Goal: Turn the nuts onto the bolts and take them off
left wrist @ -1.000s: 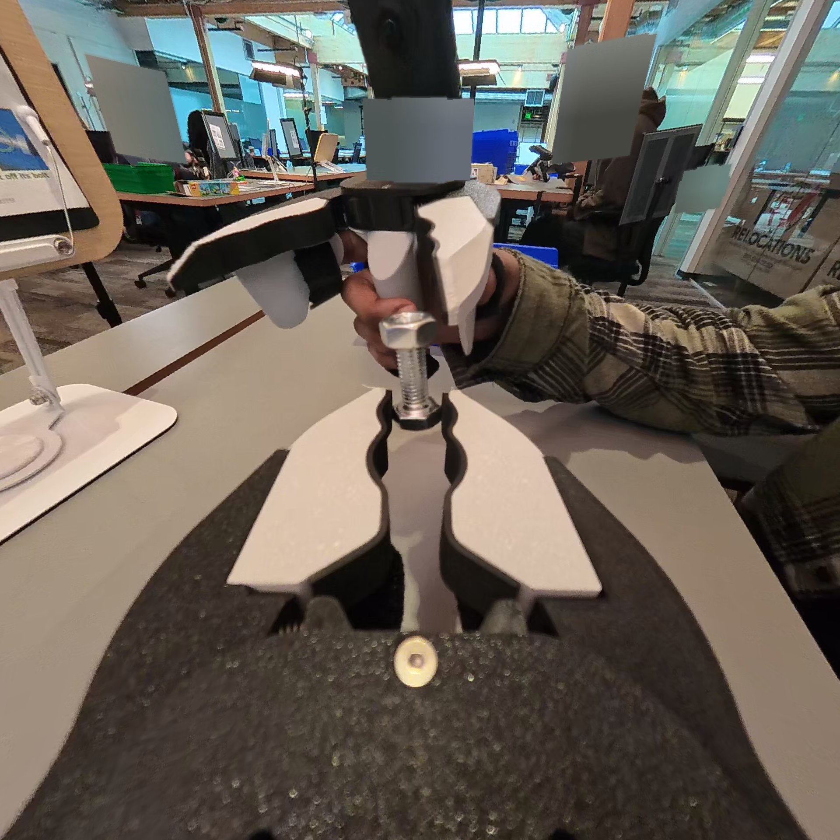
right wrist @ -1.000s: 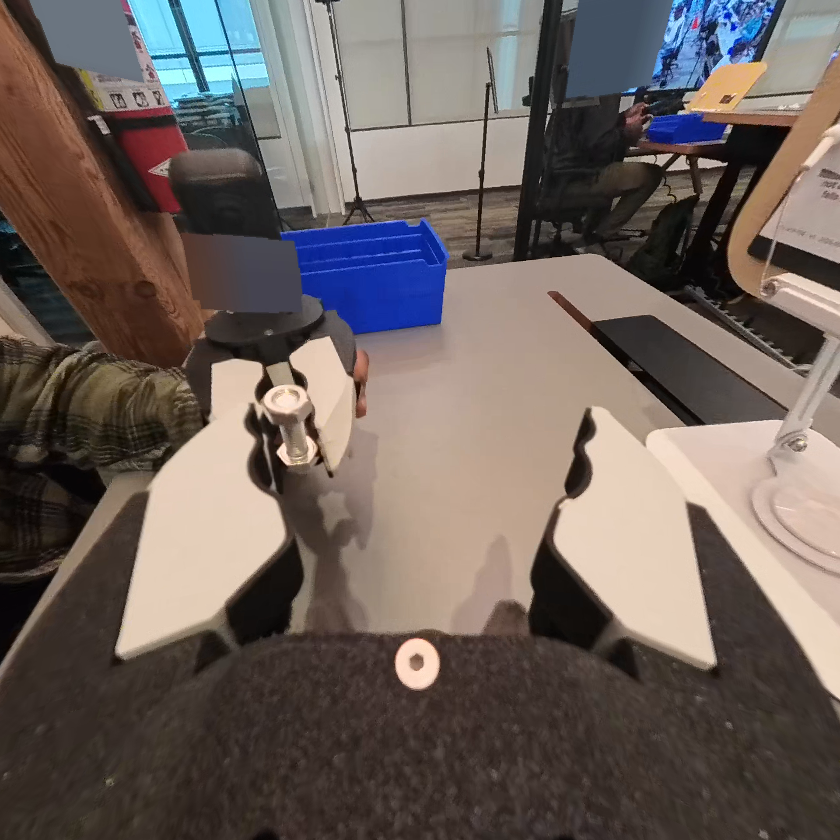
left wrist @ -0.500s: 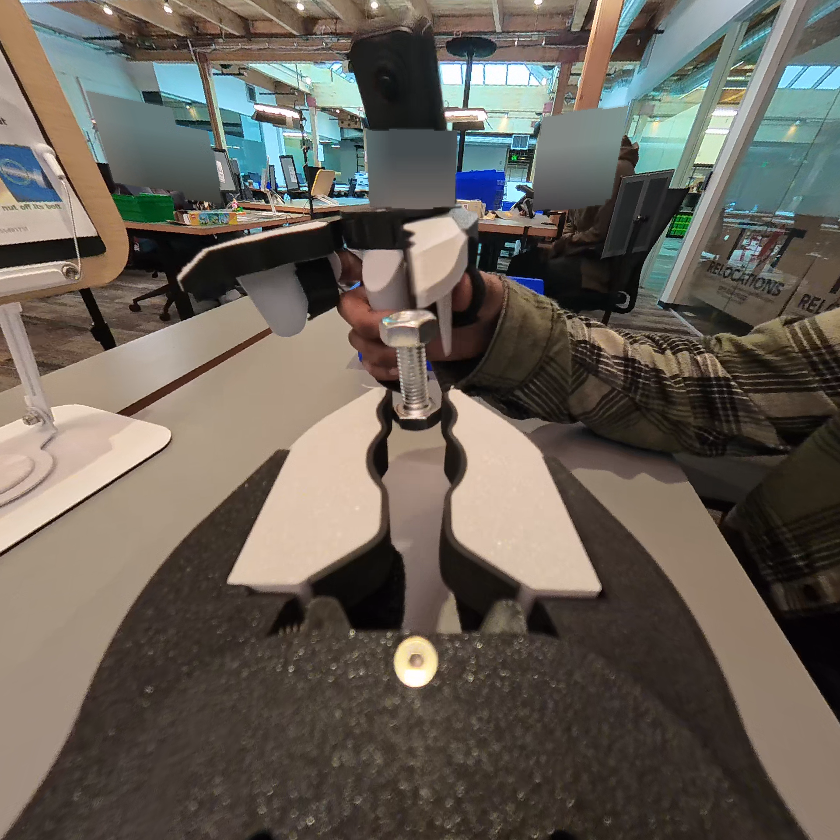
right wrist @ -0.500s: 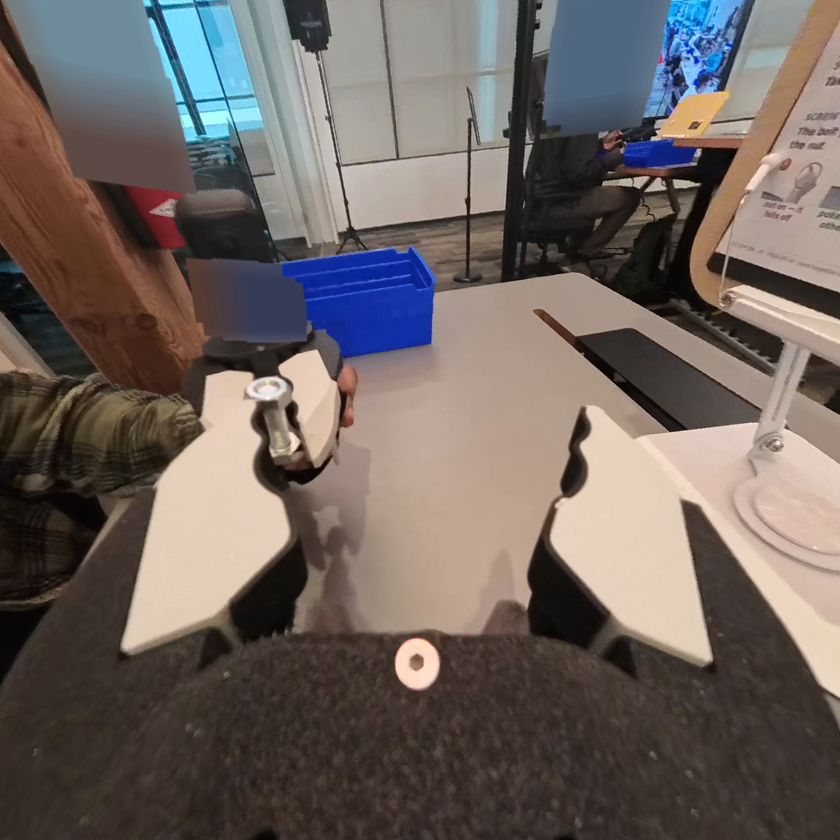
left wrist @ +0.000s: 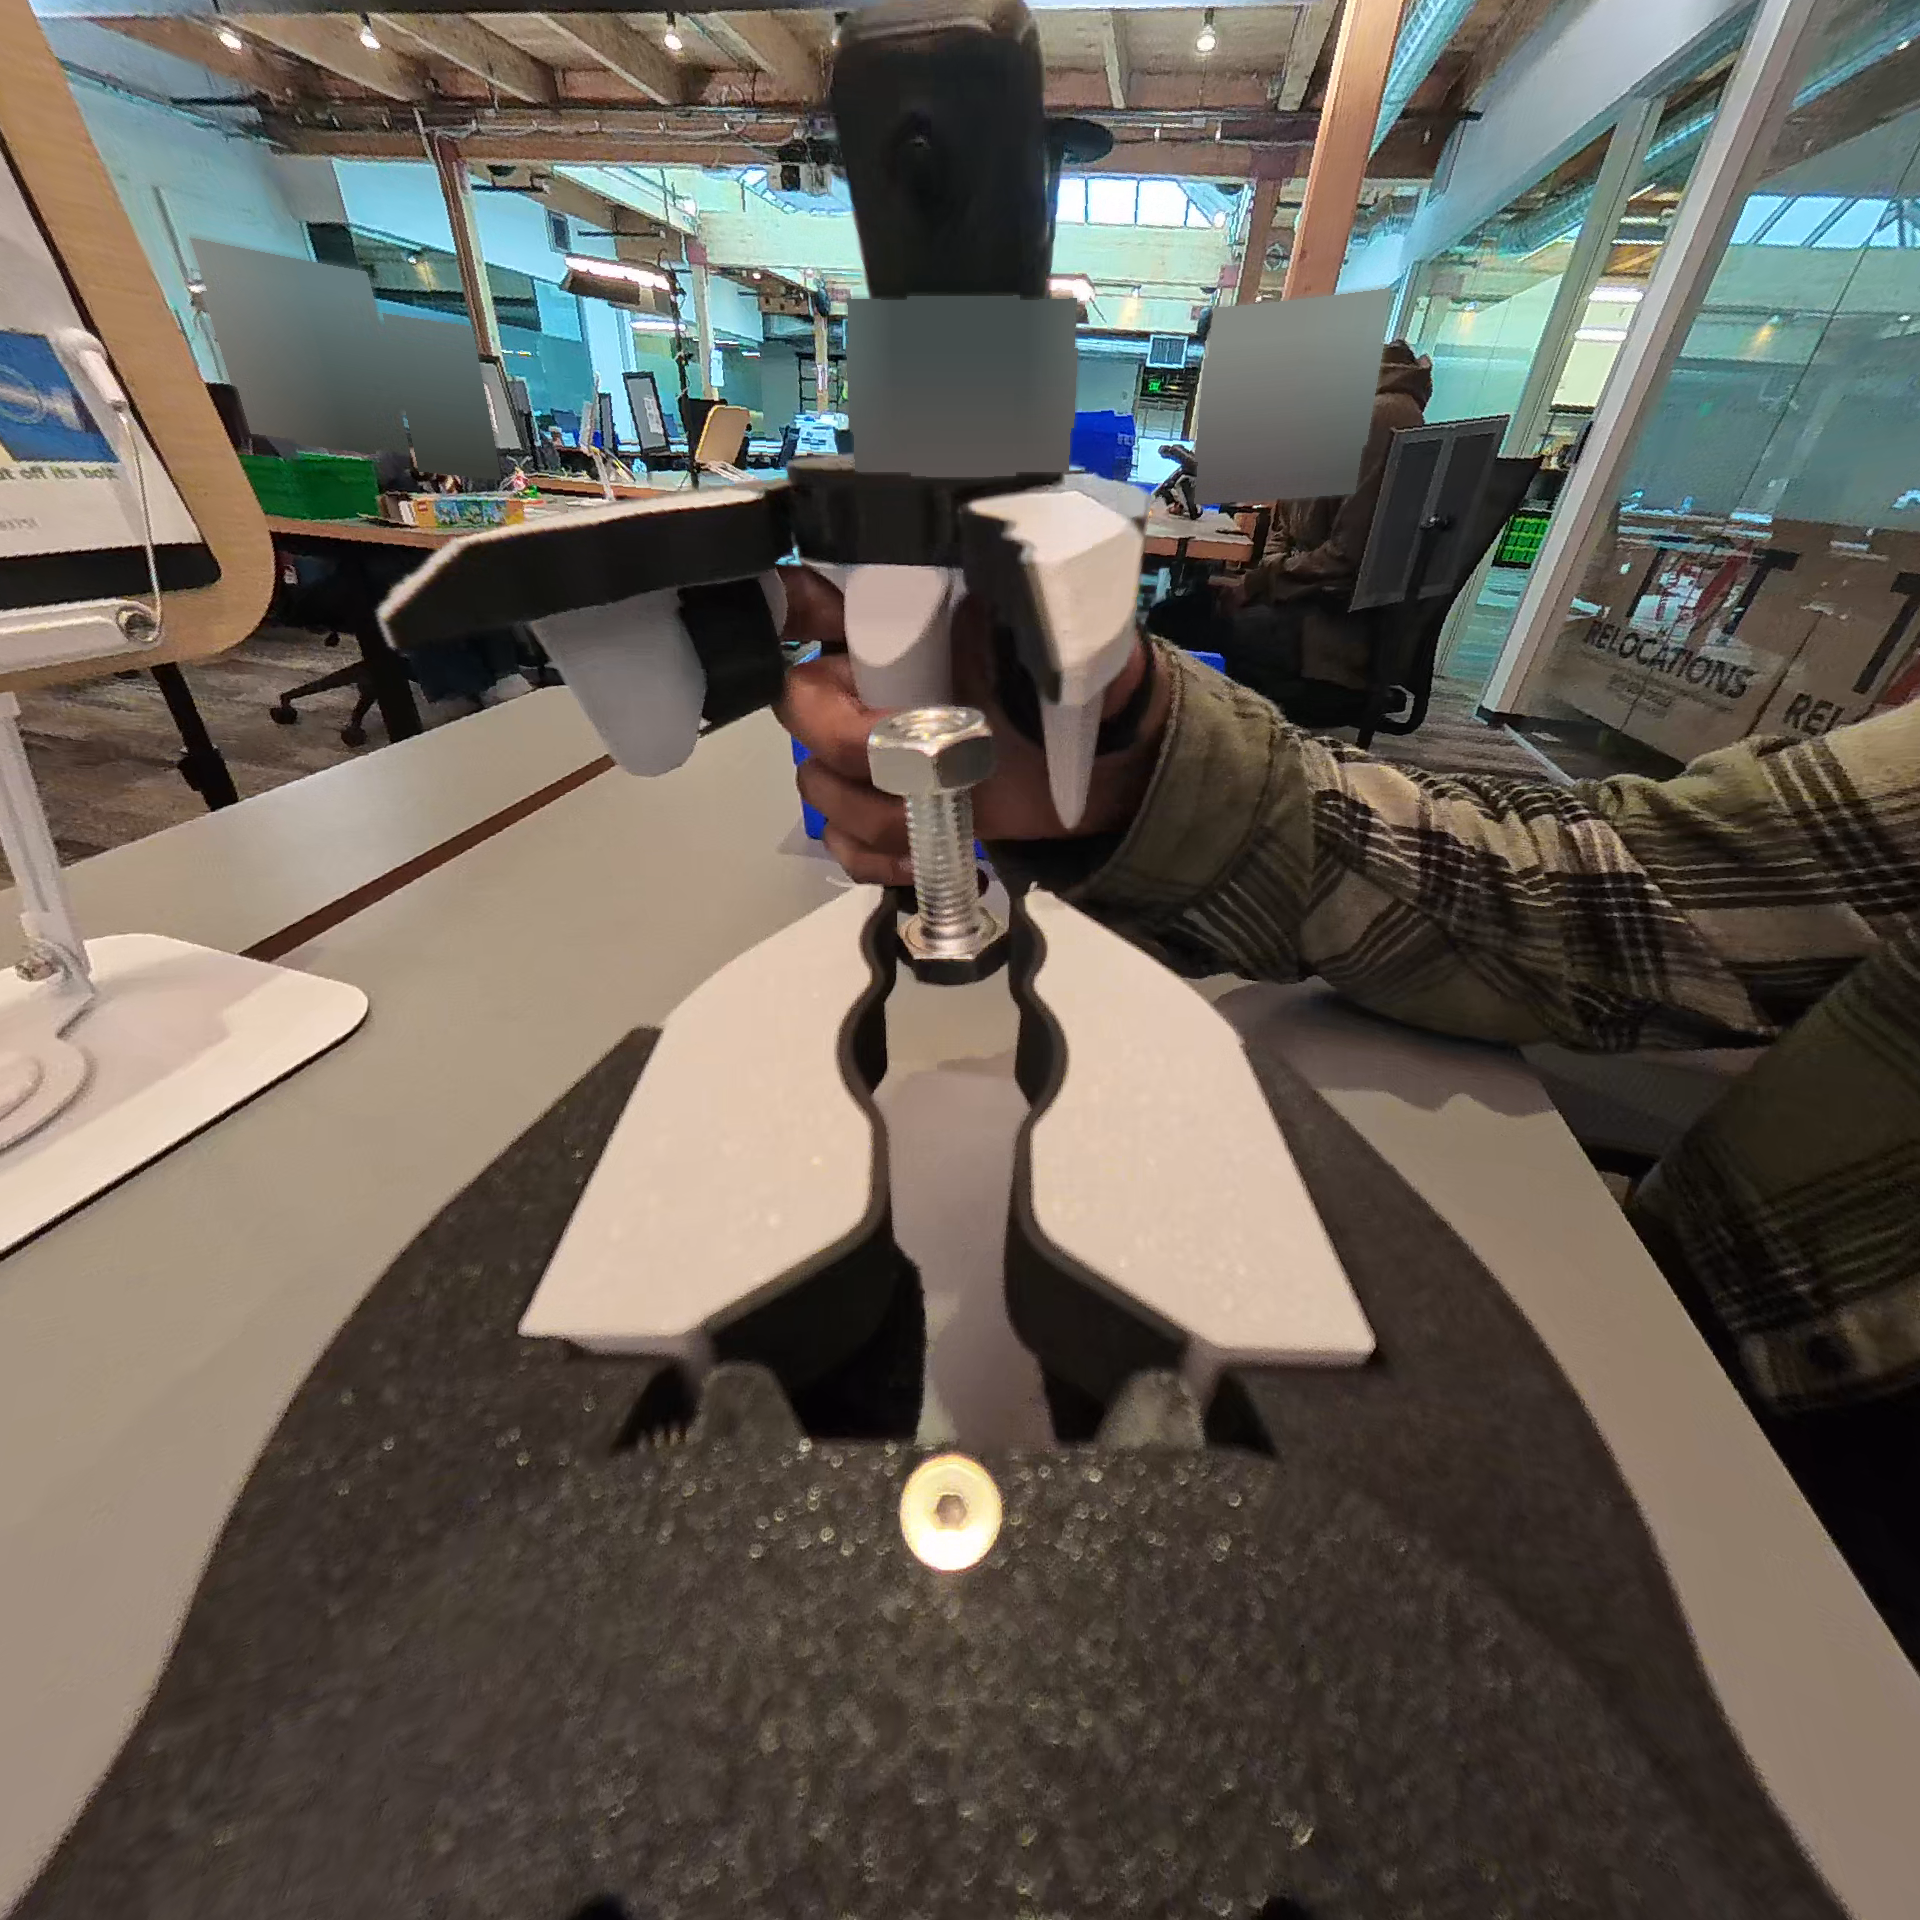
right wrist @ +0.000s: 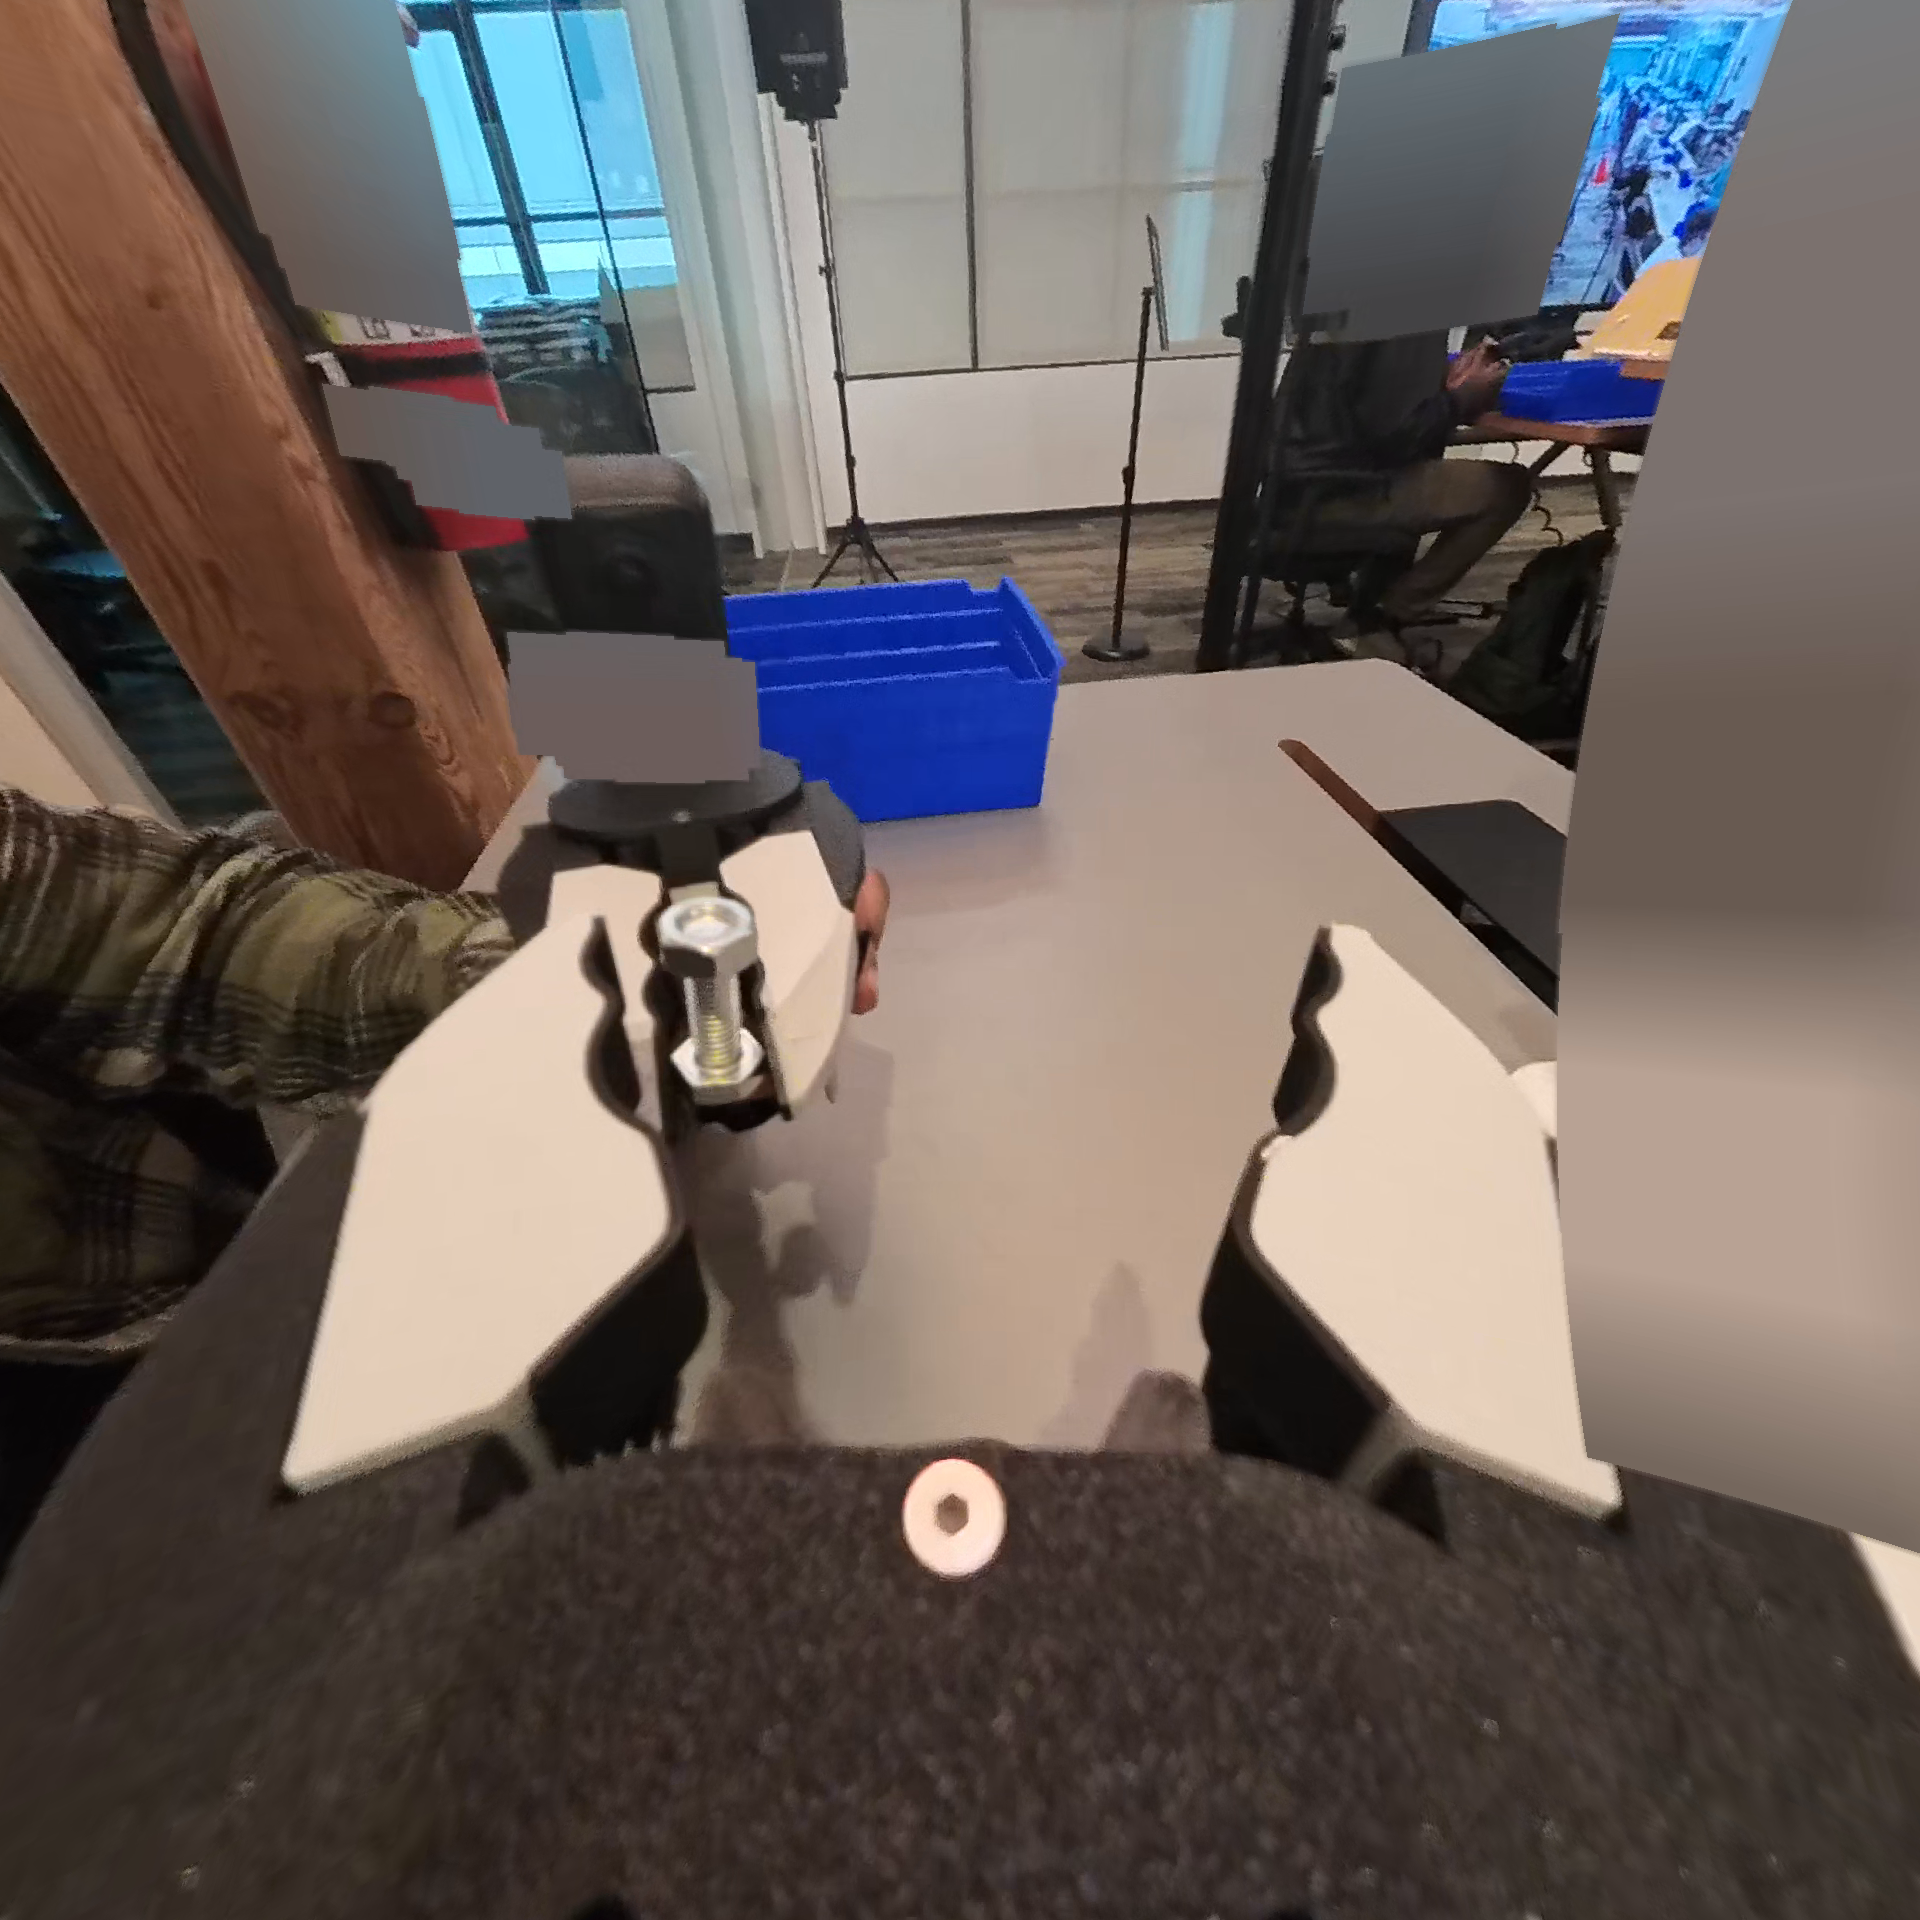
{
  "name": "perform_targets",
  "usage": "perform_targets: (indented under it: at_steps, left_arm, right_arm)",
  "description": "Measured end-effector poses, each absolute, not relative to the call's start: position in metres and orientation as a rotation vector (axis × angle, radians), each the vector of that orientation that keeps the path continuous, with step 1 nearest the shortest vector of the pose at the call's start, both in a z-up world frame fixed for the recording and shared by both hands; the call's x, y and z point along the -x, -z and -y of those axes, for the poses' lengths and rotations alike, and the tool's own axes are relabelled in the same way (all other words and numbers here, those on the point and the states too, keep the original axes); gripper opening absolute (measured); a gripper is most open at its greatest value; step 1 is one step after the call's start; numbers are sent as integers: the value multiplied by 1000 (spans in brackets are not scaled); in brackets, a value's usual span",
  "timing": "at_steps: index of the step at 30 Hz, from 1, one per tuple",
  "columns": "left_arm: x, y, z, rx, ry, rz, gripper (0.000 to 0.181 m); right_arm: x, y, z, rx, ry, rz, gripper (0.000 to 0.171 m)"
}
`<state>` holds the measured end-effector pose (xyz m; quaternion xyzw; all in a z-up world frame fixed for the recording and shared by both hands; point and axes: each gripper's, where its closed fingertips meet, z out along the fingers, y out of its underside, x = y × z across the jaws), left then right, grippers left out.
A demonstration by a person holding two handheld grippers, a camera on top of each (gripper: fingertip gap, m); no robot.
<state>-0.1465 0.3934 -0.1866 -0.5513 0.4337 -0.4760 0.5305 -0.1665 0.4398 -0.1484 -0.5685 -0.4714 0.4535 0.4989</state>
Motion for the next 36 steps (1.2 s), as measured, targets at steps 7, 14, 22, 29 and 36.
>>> perform_targets:
  at_steps: [7, 14, 22, 29, 36]
  left_arm:
    - [147, 185, -392, 1306, 1131, -1041, 20]
    - [147, 184, -391, 1302, 1117, -1047, 20]
    - [146, 185, -391, 1305, 1121, -1053, 20]
    - [147, 182, -391, 1297, 1129, -1044, 20]
    - [146, 184, -391, 1303, 1131, -1046, 20]
  right_arm:
    - [151, 150, -455, 1410, -1079, 1079, 119]
    - [163, 152, -449, 1406, -997, 1147, 119]
    - [165, 143, -437, 1356, -1092, 1147, 119]
    - [154, 150, -453, 1415, -1080, 1089, 117]
    - [163, 153, -448, 1408, -1023, 1143, 117]
